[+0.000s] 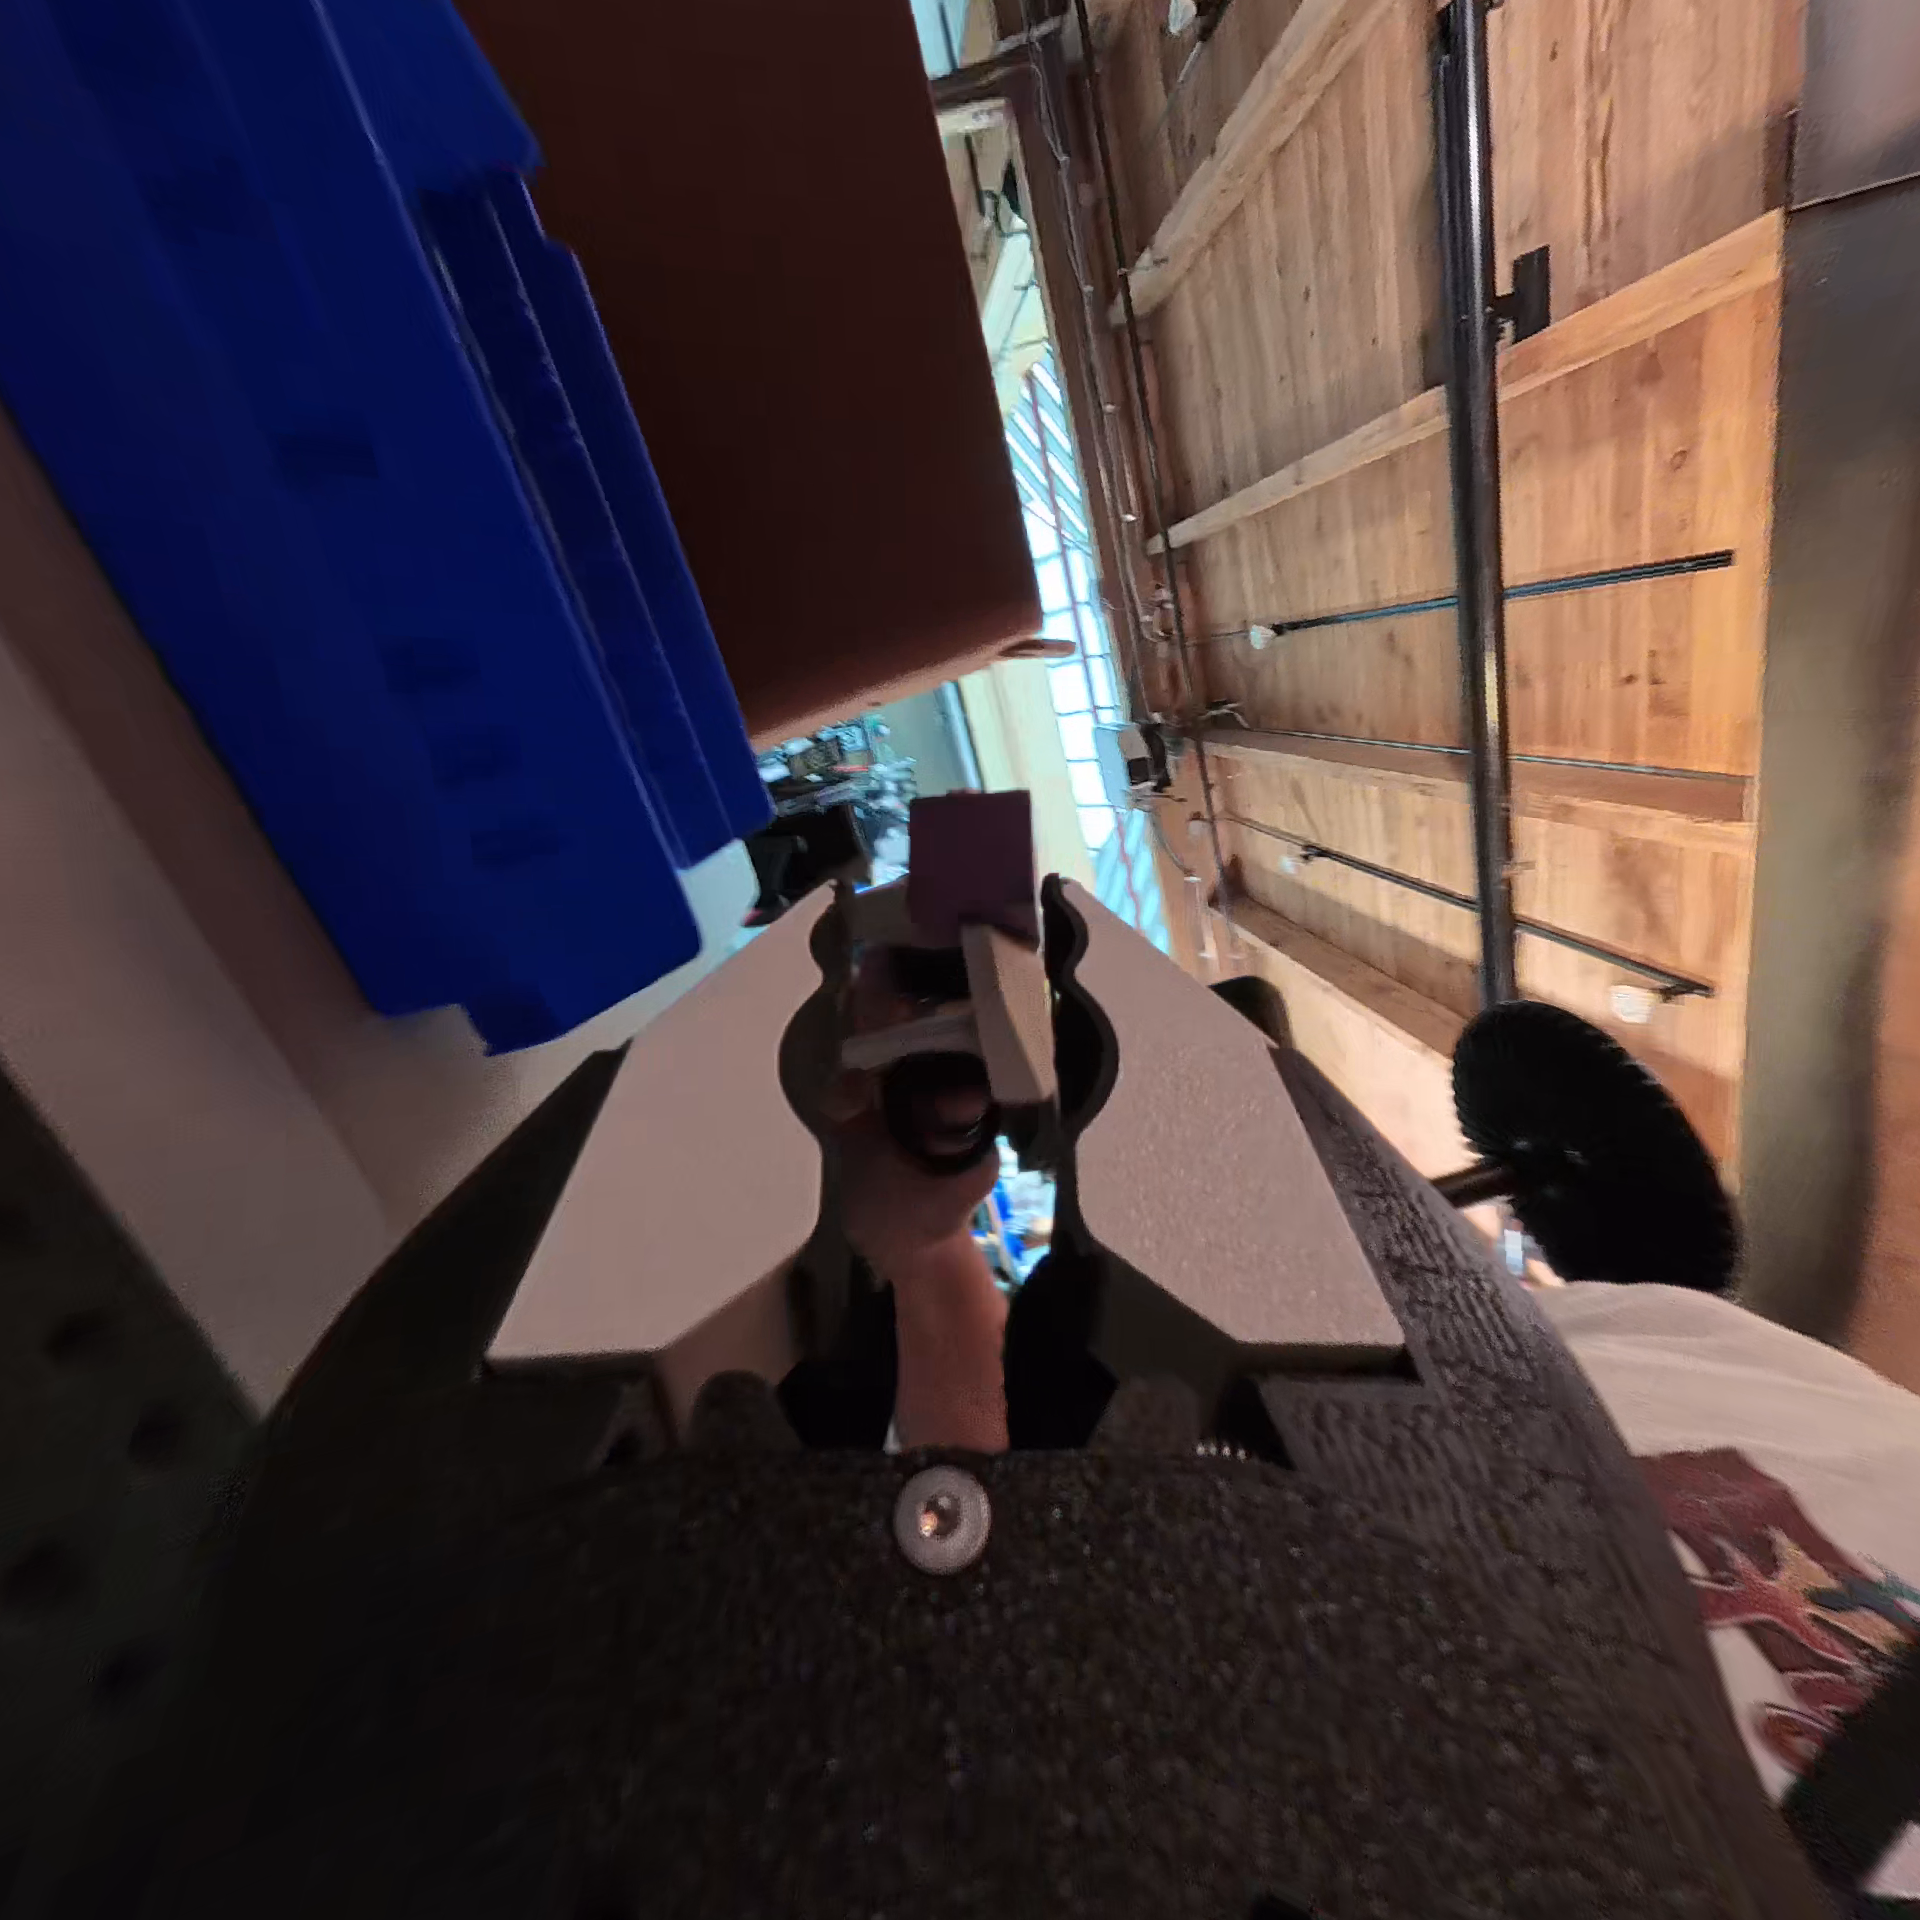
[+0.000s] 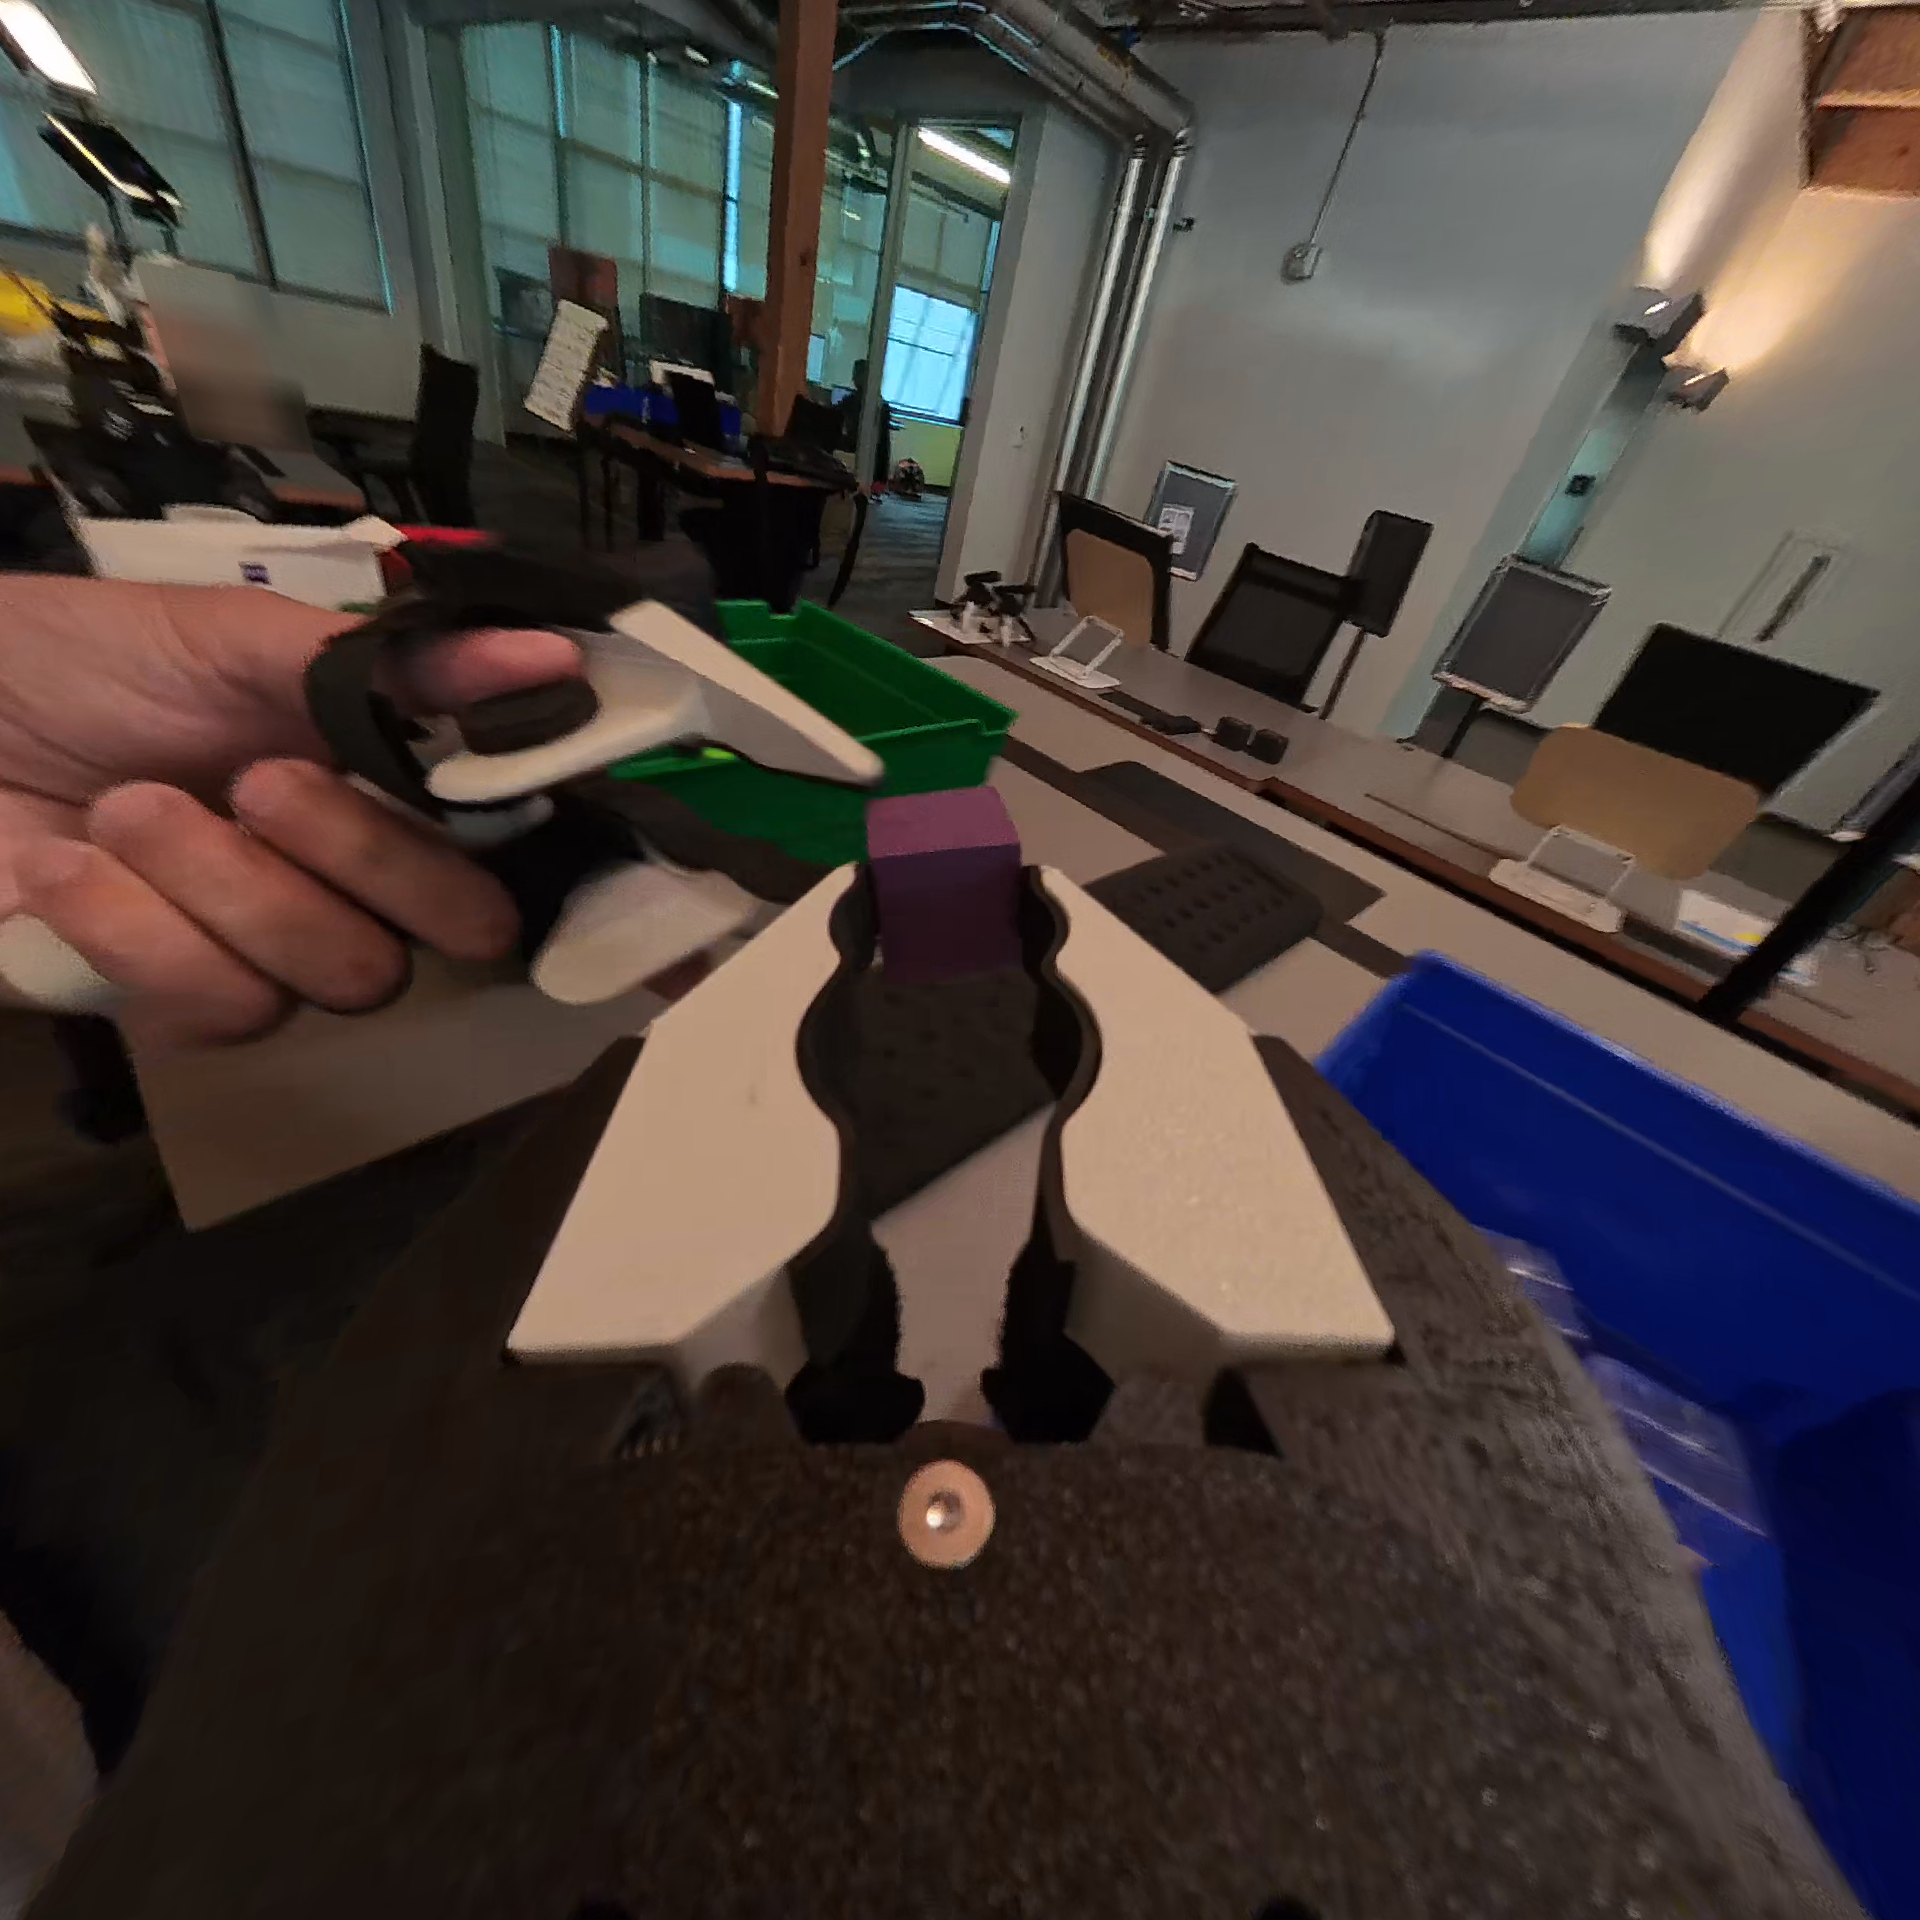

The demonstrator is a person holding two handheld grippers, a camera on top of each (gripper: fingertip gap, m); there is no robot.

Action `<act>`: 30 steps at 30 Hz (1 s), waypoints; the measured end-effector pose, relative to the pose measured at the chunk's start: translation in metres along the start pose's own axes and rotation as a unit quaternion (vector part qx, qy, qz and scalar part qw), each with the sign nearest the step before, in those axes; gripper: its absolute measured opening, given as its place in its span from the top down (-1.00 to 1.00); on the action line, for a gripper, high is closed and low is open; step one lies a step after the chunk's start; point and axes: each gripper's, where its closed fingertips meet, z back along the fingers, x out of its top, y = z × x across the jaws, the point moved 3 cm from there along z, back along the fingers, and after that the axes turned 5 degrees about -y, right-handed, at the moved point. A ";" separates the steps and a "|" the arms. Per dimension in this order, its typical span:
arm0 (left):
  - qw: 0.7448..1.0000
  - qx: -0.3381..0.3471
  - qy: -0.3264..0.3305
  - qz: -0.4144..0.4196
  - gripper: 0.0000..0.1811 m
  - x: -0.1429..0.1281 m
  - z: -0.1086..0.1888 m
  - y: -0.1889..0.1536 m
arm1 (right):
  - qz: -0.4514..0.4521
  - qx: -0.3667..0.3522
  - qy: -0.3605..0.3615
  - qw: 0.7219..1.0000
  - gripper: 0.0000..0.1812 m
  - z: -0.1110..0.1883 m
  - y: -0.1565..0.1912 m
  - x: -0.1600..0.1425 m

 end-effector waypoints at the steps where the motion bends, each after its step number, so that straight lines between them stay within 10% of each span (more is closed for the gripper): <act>1: 1.000 0.013 -0.007 -0.027 0.57 0.003 0.007 -0.001 | 0.015 -0.016 0.006 1.000 0.69 0.008 -0.014 0.002; 5: 0.991 0.045 0.010 -0.129 0.57 0.000 0.034 -0.013 | 0.023 -0.038 0.167 0.985 0.70 0.041 -0.083 -0.025; 9: 0.979 0.089 0.031 -0.181 0.57 -0.014 0.060 -0.015 | -0.058 0.096 0.447 0.887 0.70 0.061 -0.079 -0.082; 19: 0.940 0.215 0.026 -0.264 0.57 -0.029 0.124 -0.016 | -0.040 0.191 0.632 0.750 0.70 0.047 -0.065 -0.156; 25: 0.845 0.411 0.016 -0.342 0.57 0.001 0.194 0.001 | -0.027 0.172 0.642 0.747 0.70 0.049 -0.069 -0.159; 30: 0.754 0.544 -0.011 -0.368 0.56 0.069 0.244 0.015 | -0.092 0.132 0.578 0.800 0.50 0.046 -0.069 -0.136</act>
